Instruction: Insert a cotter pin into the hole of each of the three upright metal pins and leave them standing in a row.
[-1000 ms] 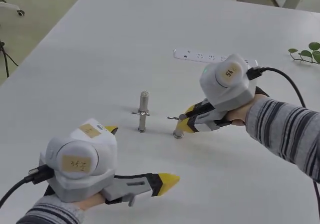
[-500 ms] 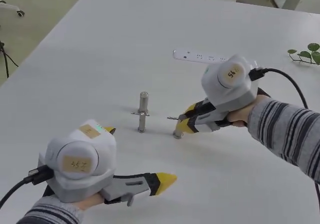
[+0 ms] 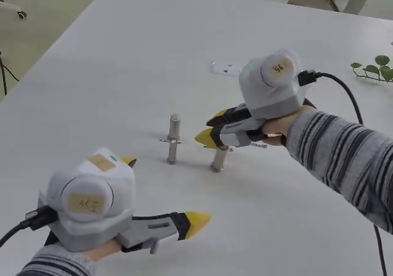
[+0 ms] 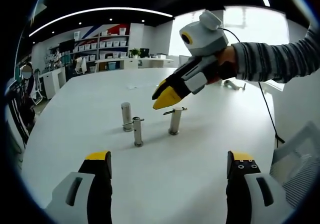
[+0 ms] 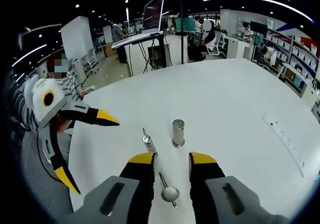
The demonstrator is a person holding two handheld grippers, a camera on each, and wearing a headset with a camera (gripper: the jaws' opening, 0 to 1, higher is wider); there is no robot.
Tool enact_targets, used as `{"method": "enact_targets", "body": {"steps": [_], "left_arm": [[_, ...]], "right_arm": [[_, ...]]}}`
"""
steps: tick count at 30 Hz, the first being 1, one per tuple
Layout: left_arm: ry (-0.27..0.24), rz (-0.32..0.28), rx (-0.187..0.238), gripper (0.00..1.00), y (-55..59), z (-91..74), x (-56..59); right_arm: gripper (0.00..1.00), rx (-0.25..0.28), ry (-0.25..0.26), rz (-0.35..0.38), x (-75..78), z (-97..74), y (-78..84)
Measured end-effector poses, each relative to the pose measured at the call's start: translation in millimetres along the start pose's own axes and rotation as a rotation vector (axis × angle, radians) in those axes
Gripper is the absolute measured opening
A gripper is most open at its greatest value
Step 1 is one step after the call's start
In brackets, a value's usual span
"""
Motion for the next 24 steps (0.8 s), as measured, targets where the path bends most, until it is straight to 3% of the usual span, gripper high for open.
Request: {"method": "enact_targets", "body": {"steps": [4,13,24], "left_arm": [[-0.01,-0.006,0.007,0.95,-1.0,-0.8,-0.7],[-0.01,-0.017,0.042,0.92,-6.1,0.8,-0.6],[-0.028,-0.041,0.037,0.9,-5.3,3.0,-5.9]], "right_arm": [[0.23,0.067,0.026,-0.001,3.4,10.1,-11.3],[0.22,0.081,0.025,0.021,10.1,39.3,-21.2],[0.17,0.06,-0.004,0.02,10.5,68.6,-25.9]]}}
Point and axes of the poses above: the centre of the closed fingertips' face, and the gripper's own axes: z roughly forward along the fingers, x roughly to its right, y roughly out of its underside, the point moved 10 cm from there along -z, roughly backward along the fingers, and after that the axes turned 7 degrees about -x, right-handed, at the moved point
